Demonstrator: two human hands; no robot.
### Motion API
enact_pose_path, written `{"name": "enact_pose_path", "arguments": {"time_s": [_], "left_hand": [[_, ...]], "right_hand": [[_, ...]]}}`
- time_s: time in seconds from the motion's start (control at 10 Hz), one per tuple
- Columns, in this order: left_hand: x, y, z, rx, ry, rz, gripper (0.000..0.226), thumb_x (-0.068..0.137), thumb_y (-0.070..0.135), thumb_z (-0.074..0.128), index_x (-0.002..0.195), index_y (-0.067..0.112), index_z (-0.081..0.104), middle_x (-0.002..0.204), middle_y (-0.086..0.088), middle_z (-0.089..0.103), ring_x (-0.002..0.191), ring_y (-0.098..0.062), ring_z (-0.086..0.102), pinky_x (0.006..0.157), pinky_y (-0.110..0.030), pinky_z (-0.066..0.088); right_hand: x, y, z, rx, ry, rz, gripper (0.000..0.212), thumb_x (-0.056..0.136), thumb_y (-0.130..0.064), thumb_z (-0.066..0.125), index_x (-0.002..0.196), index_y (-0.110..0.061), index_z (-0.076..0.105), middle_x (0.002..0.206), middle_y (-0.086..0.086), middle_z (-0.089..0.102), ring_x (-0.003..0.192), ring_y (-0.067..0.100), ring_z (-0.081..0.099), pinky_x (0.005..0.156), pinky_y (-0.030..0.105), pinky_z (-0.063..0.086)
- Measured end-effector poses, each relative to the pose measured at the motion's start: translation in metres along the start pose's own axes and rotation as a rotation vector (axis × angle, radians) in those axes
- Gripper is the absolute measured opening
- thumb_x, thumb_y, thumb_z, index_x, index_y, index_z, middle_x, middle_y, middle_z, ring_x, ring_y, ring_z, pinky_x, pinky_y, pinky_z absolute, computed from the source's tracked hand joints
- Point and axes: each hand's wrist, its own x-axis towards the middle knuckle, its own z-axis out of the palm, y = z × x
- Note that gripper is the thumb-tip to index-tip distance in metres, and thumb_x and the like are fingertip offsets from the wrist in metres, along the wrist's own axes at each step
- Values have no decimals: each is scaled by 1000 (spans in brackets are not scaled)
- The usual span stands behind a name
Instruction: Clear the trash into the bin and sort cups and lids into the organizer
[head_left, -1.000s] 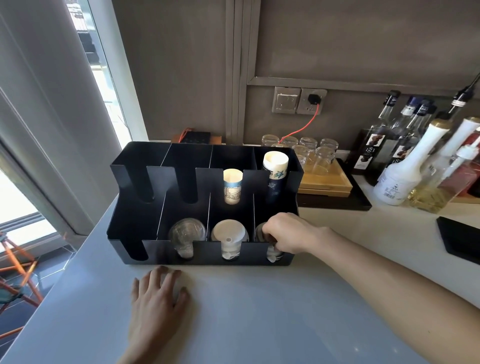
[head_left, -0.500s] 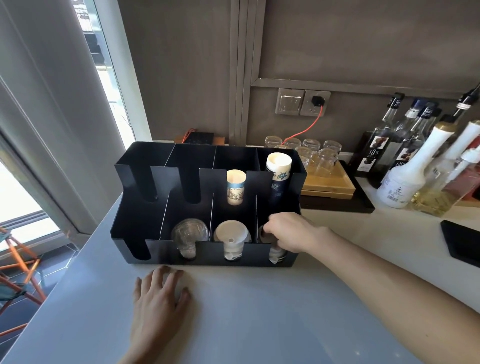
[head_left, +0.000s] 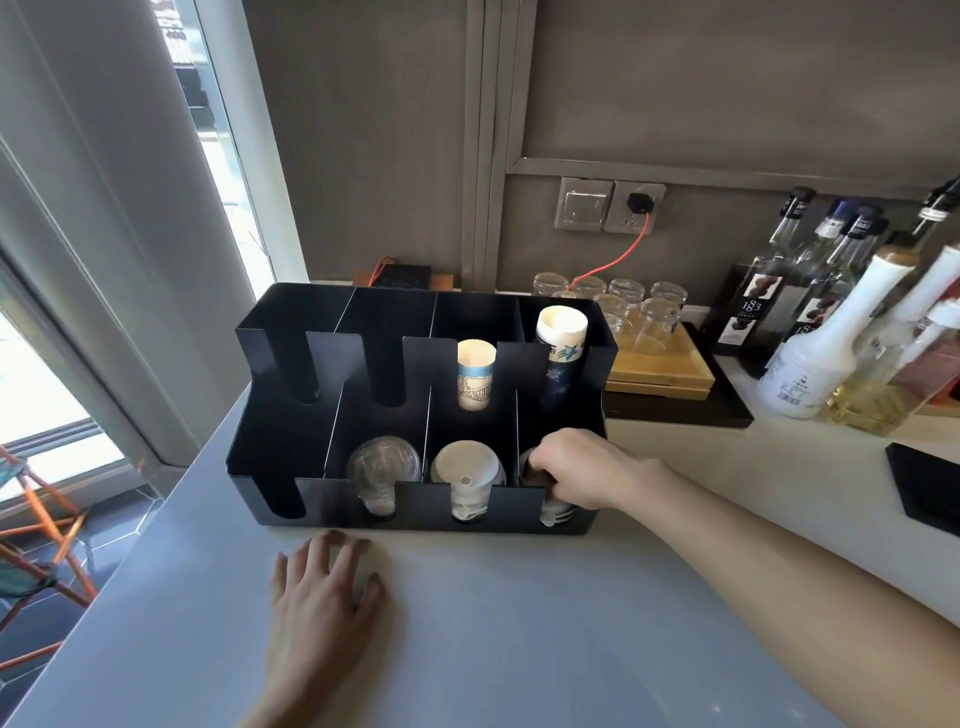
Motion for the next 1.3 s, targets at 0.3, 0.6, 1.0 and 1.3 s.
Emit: {"name": "enact_pose_path", "arguments": {"time_s": [0.3, 0.6, 1.0, 1.3], "left_hand": [[0, 0, -1, 5, 1, 3, 54, 80, 49, 37, 116, 24, 67, 122, -4, 60, 117, -33, 51, 111, -55, 33], [0, -1, 2, -3, -2, -2, 51, 79, 49, 42, 116, 24, 67, 119, -4, 60, 116, -33, 50, 109, -57, 35], [-1, 1, -3, 9, -32, -8, 57, 81, 51, 36, 119, 22, 67, 124, -8, 60, 119, -36, 50, 114, -58, 29], [-8, 20, -31, -59, 54, 157, 49, 82, 43, 44, 116, 17, 68, 115, -6, 66, 102, -33, 64, 83, -46, 54]], "right_hand": [[-16, 8, -17, 113, 89, 39, 23, 82, 1, 64, 98, -14, 70, 93, 0, 60, 89, 24, 57, 69, 35, 46], [-24, 14, -24, 170, 191, 70, 42, 82, 12, 57, 107, -17, 75, 102, 3, 68, 98, 24, 61, 82, 39, 53], [-33, -2, -19, 195, 205, 81, 35, 85, -13, 71, 120, -17, 69, 104, 2, 64, 96, 24, 61, 81, 38, 53], [-64, 0, -23, 283, 309, 133, 42, 87, -25, 74, 129, -24, 66, 117, -4, 65, 105, 18, 61, 86, 32, 51]]}}
